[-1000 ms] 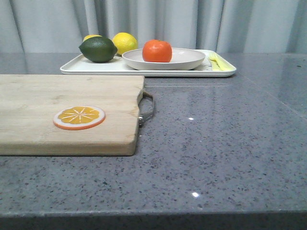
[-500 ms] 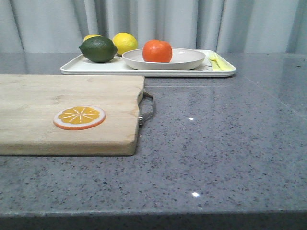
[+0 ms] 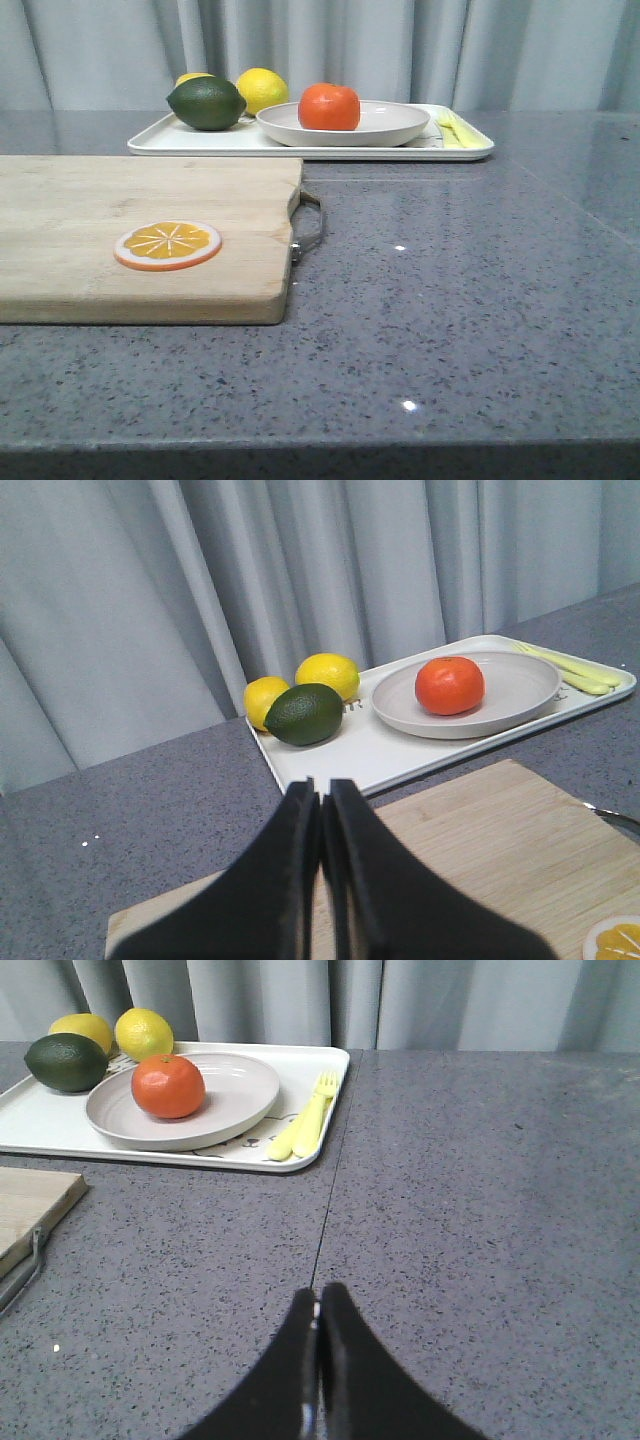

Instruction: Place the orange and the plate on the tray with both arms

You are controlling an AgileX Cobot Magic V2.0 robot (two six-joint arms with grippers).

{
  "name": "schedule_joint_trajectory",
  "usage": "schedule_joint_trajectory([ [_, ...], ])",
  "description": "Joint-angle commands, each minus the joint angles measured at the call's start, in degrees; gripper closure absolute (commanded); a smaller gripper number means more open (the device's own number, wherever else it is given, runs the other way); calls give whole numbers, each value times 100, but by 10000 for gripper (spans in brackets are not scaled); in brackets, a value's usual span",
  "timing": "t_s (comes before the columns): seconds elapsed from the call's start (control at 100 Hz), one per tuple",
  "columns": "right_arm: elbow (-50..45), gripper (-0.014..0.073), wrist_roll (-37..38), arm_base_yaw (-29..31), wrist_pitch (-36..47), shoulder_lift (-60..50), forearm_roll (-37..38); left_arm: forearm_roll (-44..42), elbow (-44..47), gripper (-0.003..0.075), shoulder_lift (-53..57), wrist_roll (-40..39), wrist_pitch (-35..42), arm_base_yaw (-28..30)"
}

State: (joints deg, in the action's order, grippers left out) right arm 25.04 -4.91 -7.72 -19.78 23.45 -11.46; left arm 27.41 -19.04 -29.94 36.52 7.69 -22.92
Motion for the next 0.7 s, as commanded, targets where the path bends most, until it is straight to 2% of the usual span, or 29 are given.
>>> schedule_joint_trajectory([
  [0.0, 153, 661, -44, 46, 517, -1, 21, -1385, 38, 739, 200, -1470, 299, 271],
  [0.14, 153, 661, -44, 46, 517, -1, 21, -2152, 477, 739, 694, -2432, 289, 822],
  [0.26, 153, 661, -44, 46, 517, -1, 21, -2177, 810, 739, 1189, -2458, 137, 1112],
  [0.5, 153, 661, -44, 46, 517, -1, 21, -2213, 1321, 739, 2262, -2577, -954, 1374],
  [0.69, 153, 661, -44, 46, 517, -1, 21, -2213, 1705, 739, 3023, -2610, -1037, 1554],
])
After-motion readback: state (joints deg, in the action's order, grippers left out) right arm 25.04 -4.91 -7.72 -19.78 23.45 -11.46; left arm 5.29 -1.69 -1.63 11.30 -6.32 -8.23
